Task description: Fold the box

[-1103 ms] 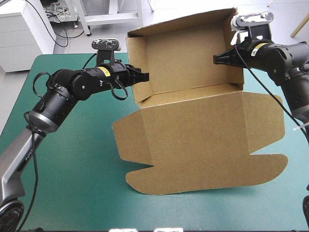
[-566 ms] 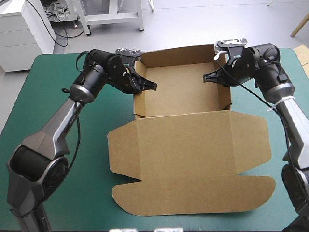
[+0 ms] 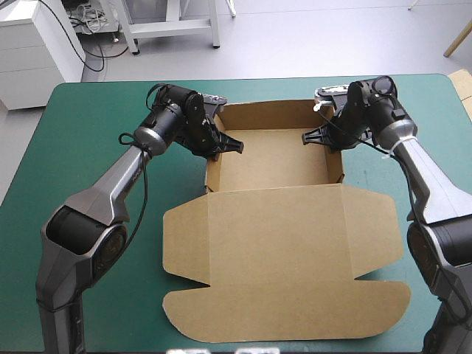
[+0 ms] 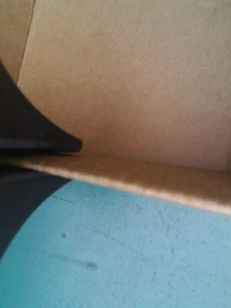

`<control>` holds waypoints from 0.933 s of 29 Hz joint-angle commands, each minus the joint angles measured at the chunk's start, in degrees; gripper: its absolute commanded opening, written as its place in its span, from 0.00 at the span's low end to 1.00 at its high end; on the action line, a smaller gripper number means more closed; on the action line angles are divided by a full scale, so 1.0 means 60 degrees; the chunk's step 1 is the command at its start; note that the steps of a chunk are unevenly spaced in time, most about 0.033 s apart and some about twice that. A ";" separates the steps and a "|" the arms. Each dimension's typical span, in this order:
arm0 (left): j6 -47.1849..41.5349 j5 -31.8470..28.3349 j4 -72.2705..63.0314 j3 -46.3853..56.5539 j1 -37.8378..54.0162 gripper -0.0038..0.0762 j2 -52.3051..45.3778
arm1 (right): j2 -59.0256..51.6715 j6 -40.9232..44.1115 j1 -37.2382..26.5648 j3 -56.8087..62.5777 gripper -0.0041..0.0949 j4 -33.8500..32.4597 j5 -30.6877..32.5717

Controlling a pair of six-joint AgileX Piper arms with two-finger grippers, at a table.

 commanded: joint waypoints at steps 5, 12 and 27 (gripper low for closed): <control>0.0401 -0.0288 -0.1000 -0.0302 -0.0247 0.04 -0.0511 | -0.0074 -0.0518 0.0210 -0.0228 0.03 0.1467 -0.0070; 0.0705 0.0143 -0.0932 -0.0302 -0.0247 0.19 -0.0348 | 0.0057 -0.0645 0.0210 -0.0228 0.15 0.1312 -0.0070; 0.0796 0.0143 -0.0307 -0.0335 -0.0247 0.54 -0.0393 | 0.0021 -0.0697 0.0176 -0.0228 0.72 0.0935 -0.0133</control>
